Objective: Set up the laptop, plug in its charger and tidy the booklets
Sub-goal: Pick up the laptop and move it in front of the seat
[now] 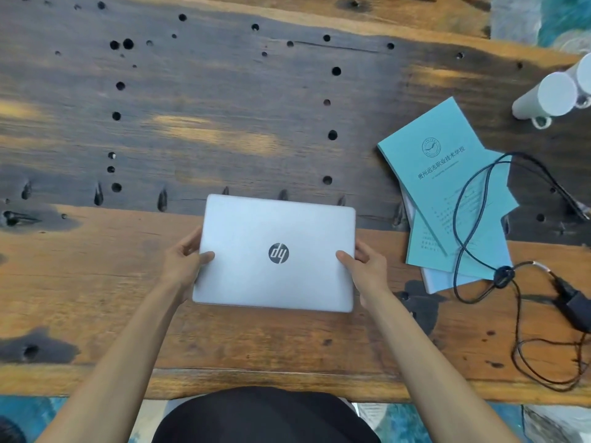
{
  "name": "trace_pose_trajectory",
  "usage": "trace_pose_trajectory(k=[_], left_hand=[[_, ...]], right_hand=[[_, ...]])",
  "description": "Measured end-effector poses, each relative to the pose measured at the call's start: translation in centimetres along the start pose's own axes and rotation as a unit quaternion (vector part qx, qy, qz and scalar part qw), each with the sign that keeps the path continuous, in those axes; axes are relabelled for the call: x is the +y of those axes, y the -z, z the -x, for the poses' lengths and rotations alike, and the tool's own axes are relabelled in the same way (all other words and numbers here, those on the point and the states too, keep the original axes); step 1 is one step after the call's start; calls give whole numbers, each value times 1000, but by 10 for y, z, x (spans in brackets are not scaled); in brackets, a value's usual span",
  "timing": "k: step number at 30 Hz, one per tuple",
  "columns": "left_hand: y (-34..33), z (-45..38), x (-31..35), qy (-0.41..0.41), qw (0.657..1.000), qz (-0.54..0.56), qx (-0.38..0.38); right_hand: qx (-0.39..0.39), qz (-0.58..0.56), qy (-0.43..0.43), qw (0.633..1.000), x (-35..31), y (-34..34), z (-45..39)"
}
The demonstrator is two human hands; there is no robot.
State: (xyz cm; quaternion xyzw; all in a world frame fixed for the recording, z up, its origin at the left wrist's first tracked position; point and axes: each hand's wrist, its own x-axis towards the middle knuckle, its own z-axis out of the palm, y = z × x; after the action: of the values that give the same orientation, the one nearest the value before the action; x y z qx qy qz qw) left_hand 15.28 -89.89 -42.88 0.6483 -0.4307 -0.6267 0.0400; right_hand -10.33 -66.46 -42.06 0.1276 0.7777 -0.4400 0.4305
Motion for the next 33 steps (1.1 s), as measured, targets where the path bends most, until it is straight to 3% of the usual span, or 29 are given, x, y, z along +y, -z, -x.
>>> trace_pose_trajectory(k=[15,22,33], left_hand=[[3,-10,-14,-24,999,-20,-8],[16,-12,-14,-20,999,-20,20],[24,-12,-18,-29,998,-9,51]], right_hand=[[50,-9,6,999,6,-11,6],[27,-2,16,1000,6,-29,8],[63,3,17,998,9,-38,14]])
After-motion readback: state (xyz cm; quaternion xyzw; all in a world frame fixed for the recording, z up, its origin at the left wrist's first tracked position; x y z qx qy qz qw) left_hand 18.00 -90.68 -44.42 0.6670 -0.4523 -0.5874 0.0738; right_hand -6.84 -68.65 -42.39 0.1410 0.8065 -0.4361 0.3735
